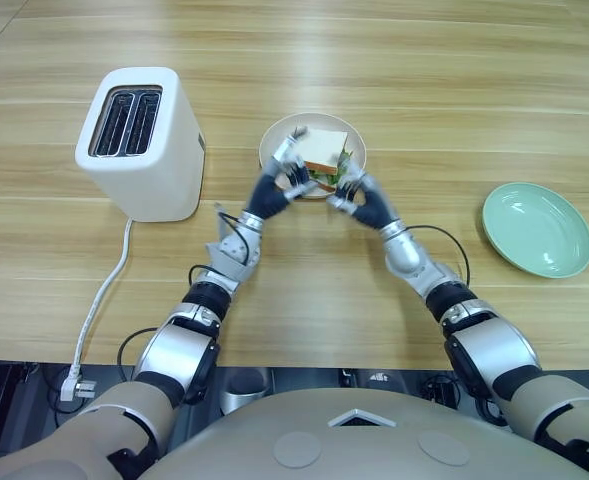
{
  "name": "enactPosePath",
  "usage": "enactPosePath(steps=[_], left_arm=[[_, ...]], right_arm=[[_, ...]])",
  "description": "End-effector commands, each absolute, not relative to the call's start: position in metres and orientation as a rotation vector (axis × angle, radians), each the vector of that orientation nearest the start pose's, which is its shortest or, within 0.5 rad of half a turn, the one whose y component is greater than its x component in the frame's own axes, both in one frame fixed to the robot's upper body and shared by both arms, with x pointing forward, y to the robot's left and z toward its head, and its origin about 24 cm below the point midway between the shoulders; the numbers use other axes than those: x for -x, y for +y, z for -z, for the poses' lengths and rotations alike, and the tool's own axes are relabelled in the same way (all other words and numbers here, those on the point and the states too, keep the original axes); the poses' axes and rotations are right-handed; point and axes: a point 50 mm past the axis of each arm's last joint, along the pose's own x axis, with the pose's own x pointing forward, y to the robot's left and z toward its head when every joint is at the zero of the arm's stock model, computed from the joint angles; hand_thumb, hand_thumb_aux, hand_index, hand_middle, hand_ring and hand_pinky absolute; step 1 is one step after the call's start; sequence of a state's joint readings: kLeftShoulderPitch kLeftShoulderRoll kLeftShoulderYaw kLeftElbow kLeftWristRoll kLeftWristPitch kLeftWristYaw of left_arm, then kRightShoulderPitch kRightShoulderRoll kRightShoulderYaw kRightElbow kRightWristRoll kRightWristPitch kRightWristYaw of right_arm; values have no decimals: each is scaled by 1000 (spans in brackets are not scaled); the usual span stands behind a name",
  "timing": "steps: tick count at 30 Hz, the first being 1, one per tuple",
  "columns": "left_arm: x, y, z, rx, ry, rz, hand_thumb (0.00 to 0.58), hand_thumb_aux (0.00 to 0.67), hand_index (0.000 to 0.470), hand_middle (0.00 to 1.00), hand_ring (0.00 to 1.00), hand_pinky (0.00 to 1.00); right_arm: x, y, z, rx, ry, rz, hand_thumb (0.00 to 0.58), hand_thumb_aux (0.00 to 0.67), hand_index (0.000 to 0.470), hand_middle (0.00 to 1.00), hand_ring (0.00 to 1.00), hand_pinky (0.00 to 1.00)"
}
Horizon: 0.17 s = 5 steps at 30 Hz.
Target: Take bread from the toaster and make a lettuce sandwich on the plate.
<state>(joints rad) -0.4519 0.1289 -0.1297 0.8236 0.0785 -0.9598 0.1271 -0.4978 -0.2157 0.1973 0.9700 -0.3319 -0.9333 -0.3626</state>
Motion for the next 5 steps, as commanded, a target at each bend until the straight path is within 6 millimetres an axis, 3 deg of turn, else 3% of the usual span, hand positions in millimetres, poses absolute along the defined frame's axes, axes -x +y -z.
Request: enactPosePath(steps=[1,5], left_arm=[[-307,154,-61,-73,-525,8,0,0,0,0,0,0],[-307,169,-45,-52,-427,-86,0,0,0,0,0,0]], right_arm=[[-307,-156,-44,308,-478,7,0,0,0,0,0,0],[-304,-161,-34,269,-418,70,0,0,0,0,0,0]])
